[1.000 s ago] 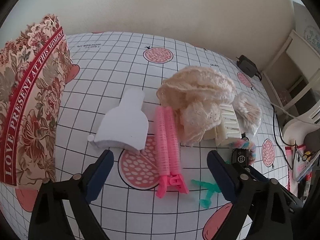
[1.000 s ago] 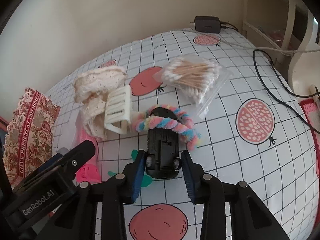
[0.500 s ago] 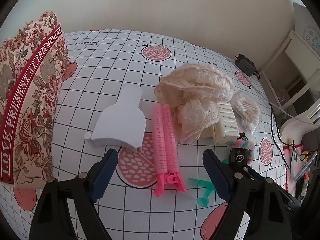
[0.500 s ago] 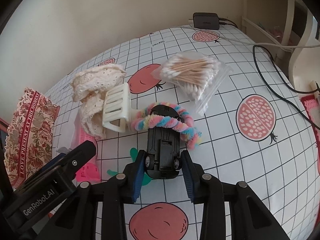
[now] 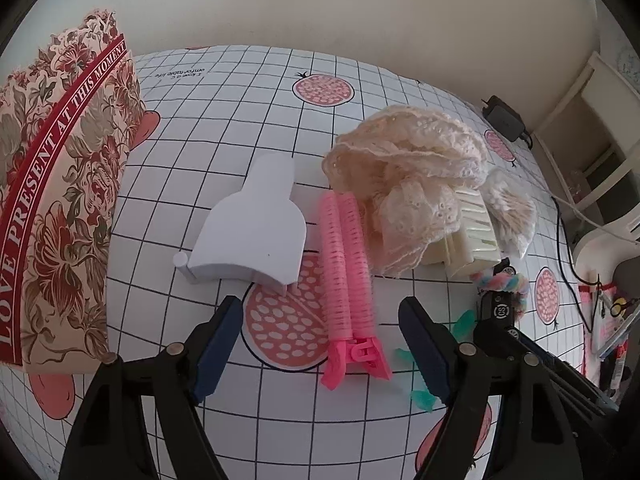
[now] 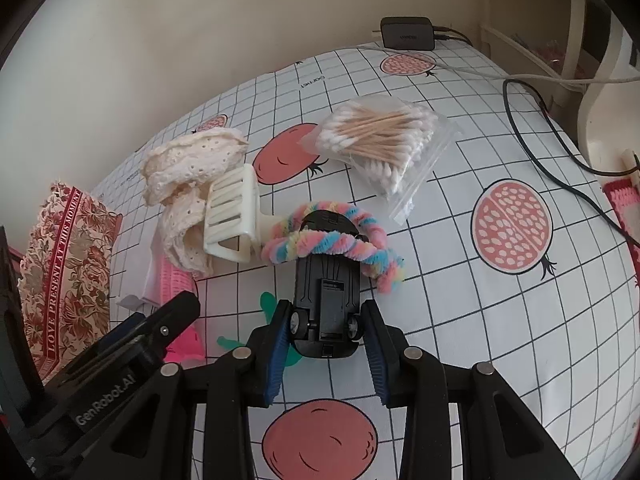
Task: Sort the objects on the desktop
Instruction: 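Grasp the pink hair roller with left tool while right holds the toy car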
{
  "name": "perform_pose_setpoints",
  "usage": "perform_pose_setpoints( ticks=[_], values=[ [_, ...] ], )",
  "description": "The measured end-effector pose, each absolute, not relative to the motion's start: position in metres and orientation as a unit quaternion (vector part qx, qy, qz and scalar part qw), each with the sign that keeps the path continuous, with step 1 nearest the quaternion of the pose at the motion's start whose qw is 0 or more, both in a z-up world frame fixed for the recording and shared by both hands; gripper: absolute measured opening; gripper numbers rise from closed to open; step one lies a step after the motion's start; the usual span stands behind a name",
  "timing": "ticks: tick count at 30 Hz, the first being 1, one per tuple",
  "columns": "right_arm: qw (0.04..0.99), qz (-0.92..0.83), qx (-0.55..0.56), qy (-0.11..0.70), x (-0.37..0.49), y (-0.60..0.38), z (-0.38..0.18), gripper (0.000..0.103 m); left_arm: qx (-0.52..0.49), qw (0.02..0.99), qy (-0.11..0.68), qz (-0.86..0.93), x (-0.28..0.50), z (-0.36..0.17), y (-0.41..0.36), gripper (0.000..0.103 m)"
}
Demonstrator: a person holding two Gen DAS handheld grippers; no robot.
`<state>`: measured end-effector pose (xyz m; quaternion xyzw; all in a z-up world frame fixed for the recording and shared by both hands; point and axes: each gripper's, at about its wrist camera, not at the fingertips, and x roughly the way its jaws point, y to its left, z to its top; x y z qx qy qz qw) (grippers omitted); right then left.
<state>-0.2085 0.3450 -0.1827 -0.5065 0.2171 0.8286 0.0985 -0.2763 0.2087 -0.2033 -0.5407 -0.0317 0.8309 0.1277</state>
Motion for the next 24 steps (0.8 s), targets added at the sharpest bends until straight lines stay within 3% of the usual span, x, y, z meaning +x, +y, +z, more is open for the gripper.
perform_pose_setpoints(
  ticks=[14,24],
  values=[
    [0.104,0.823,-0.509,0.229,-0.209,0.347,-0.183,0.037,-0.532,0.116,0.038,0.838,-0.269,-0.205,0.224,0.078],
    [0.104,0.820,-0.514,0.228,-0.207,0.347,-0.183,0.038,-0.523,0.109,0.063,0.843,-0.263,-0.204,0.227,0.061]
  ],
)
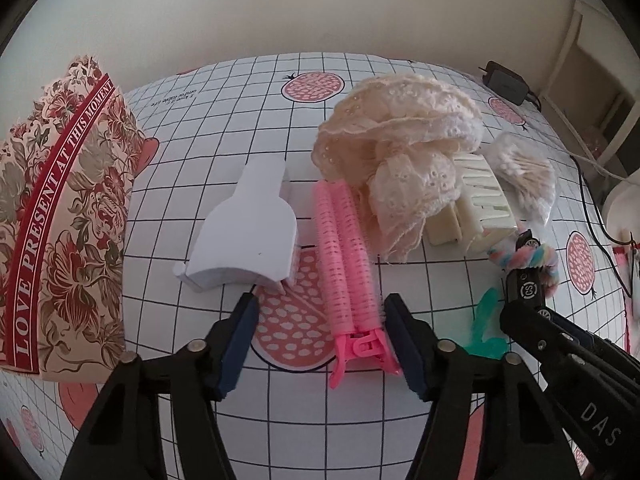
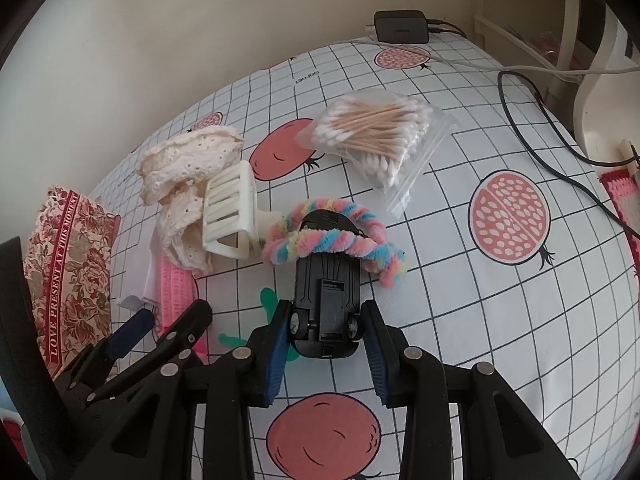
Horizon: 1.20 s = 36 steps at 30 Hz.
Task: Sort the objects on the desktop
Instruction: 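Grasp the pink hair roller with left tool while right holds the toy car, then lift pink roller with left tool while right lifts the toy car toward the box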
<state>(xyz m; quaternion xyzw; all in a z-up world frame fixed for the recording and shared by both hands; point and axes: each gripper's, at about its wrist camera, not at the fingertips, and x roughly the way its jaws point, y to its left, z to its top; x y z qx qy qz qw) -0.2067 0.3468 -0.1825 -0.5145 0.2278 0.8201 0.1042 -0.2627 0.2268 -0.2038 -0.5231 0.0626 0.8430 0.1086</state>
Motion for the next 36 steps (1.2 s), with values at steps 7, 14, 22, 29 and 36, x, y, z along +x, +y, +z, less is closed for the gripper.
perform_pose_setpoints(
  ticks=[7,14,22,29,36],
  values=[
    [0.098,0.809,-0.520,0.257,-0.202,0.350,-0.182,0.038,-0.521,0.114,0.065,0.844,-0.264,-0.203,0.228,0.039],
    [0.088,0.804,-0.511,0.292,-0.197,0.355,-0.176,0.037,-0.525,0.124,0.068,0.839,-0.264,-0.202,0.227,0.028],
    [0.092,0.815,-0.485,0.303,-0.197,0.358,-0.159,0.037,-0.540,0.131,0.048,0.830,-0.267,-0.201,0.223,0.028],
    [0.093,0.819,-0.474,0.309,-0.193,0.360,-0.152,0.037,-0.532,0.146,0.016,0.834,-0.266,-0.186,0.218,0.028],
    [0.086,0.830,-0.457,0.309,-0.187,0.359,-0.138,0.037,-0.519,0.162,-0.012,0.839,-0.263,-0.168,0.212,0.028]
  ],
)
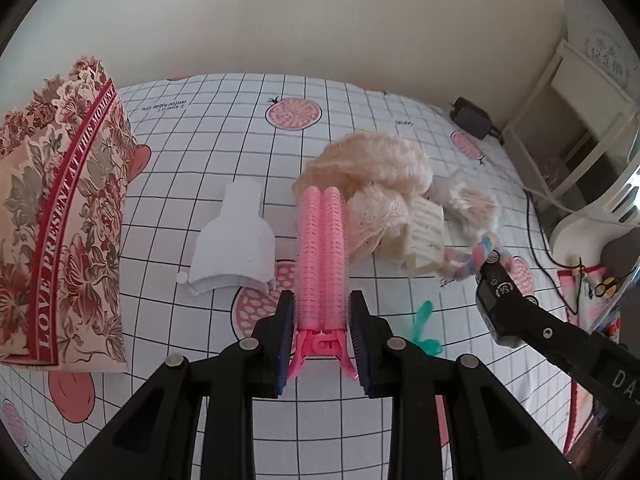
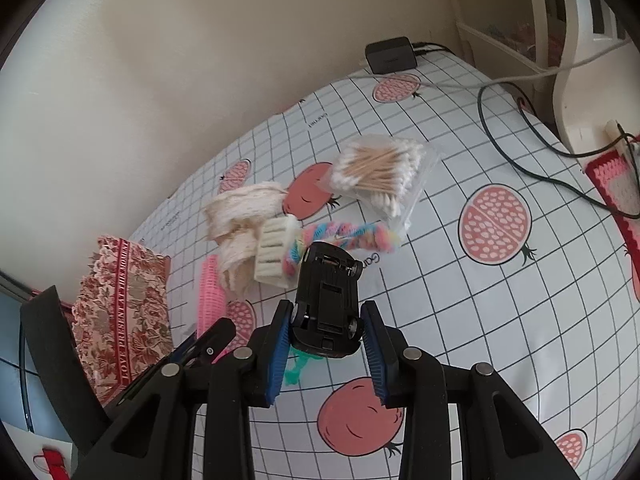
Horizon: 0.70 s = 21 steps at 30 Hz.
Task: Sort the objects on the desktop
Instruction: 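Lift pink roller with left tool while right lifts the toy car toward the box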
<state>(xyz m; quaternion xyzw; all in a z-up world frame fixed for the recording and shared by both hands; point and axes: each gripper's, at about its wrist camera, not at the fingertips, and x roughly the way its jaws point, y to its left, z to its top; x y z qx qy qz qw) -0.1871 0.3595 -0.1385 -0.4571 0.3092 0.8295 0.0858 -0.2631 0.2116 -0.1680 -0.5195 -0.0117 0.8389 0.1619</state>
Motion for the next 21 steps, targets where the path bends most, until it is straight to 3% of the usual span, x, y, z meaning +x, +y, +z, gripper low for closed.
perform_pose_setpoints(
  ticks=[21],
  values=[
    [0.072,0.865,-0.399,0.294,-0.180,0.347,-0.100,0.037,-0.476,0.174,-0.062,0.860,-0.258,-0.124,0.185,0.028]
  ],
)
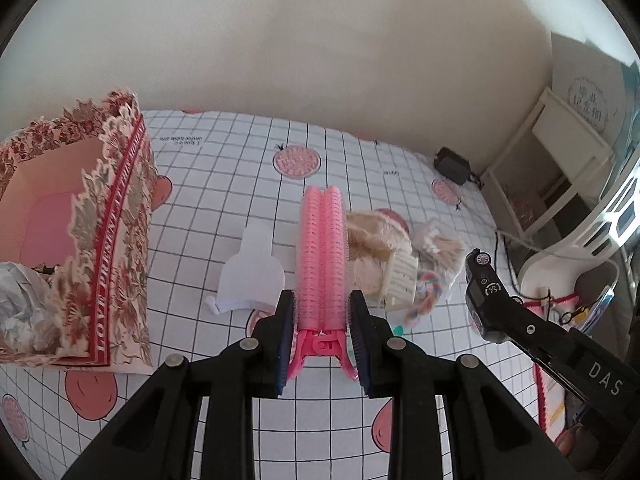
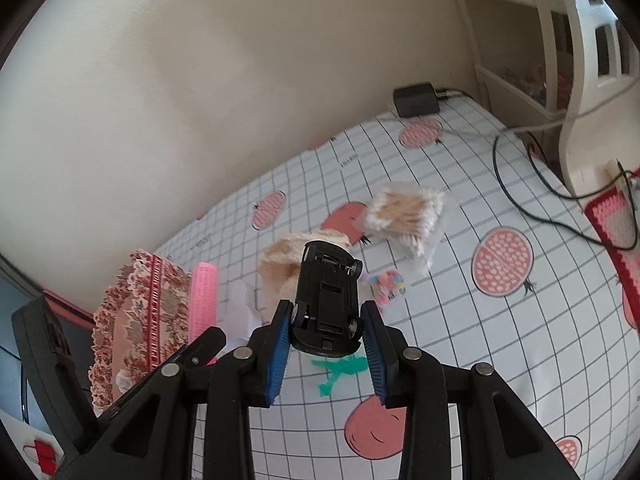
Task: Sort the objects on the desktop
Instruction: 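Lift pink roller with left tool while right lifts the toy car toward the box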
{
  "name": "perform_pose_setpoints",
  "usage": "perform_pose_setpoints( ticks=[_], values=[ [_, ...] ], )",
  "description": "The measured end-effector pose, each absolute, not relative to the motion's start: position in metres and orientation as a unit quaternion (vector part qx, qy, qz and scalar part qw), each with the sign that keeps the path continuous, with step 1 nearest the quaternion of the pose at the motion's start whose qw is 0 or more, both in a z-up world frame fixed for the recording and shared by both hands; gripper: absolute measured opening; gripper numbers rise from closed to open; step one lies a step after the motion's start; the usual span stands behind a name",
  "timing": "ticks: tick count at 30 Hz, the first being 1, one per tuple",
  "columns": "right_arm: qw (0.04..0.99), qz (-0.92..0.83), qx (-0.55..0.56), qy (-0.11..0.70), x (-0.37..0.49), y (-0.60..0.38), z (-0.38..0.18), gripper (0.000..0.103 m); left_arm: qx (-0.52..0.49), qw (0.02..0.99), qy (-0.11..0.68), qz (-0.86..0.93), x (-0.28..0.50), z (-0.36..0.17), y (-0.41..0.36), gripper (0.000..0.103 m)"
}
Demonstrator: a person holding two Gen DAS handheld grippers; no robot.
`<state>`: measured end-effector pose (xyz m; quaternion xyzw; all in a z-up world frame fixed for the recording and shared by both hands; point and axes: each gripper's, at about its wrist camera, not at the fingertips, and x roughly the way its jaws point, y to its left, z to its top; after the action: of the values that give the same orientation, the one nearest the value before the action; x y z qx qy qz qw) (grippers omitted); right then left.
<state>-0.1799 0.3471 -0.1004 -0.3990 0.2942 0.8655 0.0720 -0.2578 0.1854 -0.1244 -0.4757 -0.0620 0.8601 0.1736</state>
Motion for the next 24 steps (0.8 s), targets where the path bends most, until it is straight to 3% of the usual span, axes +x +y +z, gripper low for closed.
perform_pose_setpoints(
  ticks=[11,24],
  values=[
    [0.066,0.893,-0.337,0.291,-0.178,0.334,-0.074,0.037,-0.423,0.183,-0.096,0.882,-0.250,-0.087,0.157,0.028],
    [0.014,0.907,-0.324,0.271,-0.192,0.292,-0.069,0.037,-0.411,0.159,-0.130,0.888,-0.251,-0.078,0.117,0.028]
  ],
)
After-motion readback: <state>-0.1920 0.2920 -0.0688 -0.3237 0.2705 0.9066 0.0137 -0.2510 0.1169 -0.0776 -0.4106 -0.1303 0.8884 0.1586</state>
